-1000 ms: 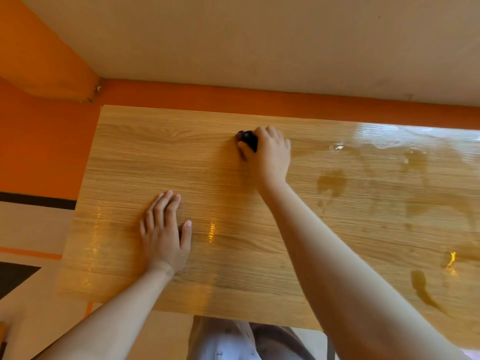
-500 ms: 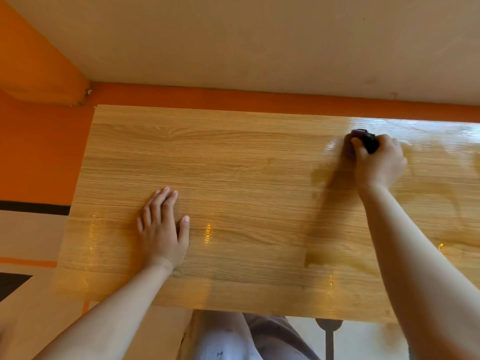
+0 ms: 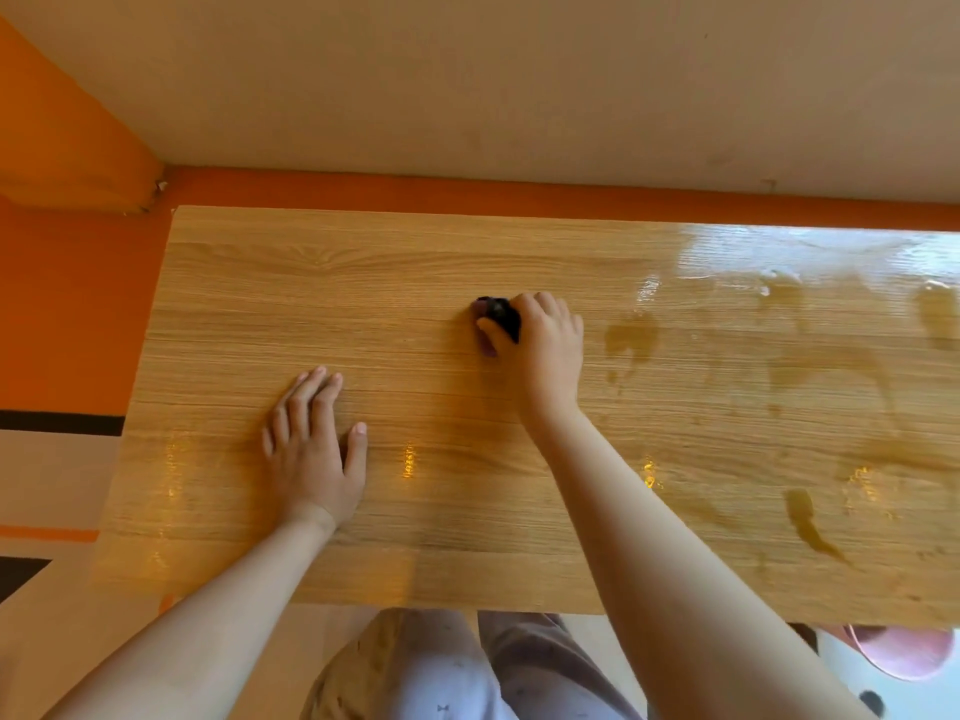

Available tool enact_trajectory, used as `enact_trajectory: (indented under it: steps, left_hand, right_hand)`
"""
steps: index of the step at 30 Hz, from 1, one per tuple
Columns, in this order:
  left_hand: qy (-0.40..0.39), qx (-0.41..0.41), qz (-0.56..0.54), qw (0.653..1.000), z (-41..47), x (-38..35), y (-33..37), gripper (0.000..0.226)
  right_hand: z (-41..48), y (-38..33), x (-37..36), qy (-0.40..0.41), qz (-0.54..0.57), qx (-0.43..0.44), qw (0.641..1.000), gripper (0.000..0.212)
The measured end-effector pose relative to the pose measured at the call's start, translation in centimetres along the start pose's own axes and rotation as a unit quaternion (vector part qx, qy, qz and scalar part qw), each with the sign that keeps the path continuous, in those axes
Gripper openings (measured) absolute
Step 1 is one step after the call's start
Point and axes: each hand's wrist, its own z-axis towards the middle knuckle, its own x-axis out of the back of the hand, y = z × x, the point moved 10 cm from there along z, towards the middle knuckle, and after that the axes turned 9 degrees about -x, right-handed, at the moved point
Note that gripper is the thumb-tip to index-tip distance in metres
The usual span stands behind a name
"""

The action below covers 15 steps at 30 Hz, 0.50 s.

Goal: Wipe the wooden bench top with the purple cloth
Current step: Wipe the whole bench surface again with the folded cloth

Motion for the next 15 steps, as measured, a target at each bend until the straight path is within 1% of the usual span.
enact_trajectory:
  steps: [3,6,9,11,12,15]
  left_hand:
    - [0.001,0.002,-0.008,1.000,0.0,-0.1,0.0,0.056]
    - [-0.001,0.000,-0.006,1.000,-0.2,-0.1,0.0,0.056]
    - [-0.001,-0.001,-0.005,1.000,-0.1,-0.1,0.0,0.057]
    - [0.000,0.000,-0.006,1.000,-0.2,-0.1,0.0,0.057]
    - [0.001,0.000,-0.005,1.000,-0.2,-0.1,0.0,0.056]
    - [0.002,0.001,-0.005,1.000,-0.1,0.0,0.0,0.056]
  right_hand:
    - [1.2,6.2,3.9,0.045,0.009,-0.082,0.996,0.029]
    - [1.5,12.2,7.6,0.082,-0.012,-0.157,0.984,0.032]
    - [1.2,14.5,9.2,0.094,-0.038,-0.196,0.975,0.033]
    - [0.8,13.3,8.7,0.090,-0.037,-0.195,0.976,0.031]
    - [0.6,11.9,7.9,0.079,-0.033,-0.180,0.980,0.029]
    - [-1.3,5.8,4.0,0.029,-0.018,-0.090,0.995,0.025]
